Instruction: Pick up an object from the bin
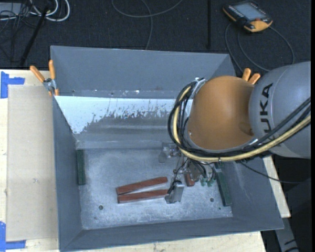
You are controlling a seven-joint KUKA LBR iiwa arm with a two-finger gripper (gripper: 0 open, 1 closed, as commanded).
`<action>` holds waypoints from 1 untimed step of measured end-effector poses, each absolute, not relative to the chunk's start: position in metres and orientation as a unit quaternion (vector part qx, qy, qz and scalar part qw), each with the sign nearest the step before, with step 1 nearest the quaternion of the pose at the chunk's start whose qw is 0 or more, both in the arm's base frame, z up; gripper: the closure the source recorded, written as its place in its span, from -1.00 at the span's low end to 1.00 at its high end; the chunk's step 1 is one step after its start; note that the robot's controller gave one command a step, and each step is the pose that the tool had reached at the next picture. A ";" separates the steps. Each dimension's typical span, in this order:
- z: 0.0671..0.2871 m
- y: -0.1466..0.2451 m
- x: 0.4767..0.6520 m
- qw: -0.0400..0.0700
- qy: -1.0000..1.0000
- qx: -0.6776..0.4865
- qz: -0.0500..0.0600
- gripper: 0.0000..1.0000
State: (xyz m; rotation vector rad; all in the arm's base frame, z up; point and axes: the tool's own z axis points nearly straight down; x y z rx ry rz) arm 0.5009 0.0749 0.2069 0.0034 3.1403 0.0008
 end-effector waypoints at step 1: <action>0.165 0.069 0.504 -0.004 1.000 -0.001 0.000 -1.00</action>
Offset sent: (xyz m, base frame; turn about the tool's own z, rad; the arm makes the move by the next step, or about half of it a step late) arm 0.0225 0.0291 -0.1369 -0.0914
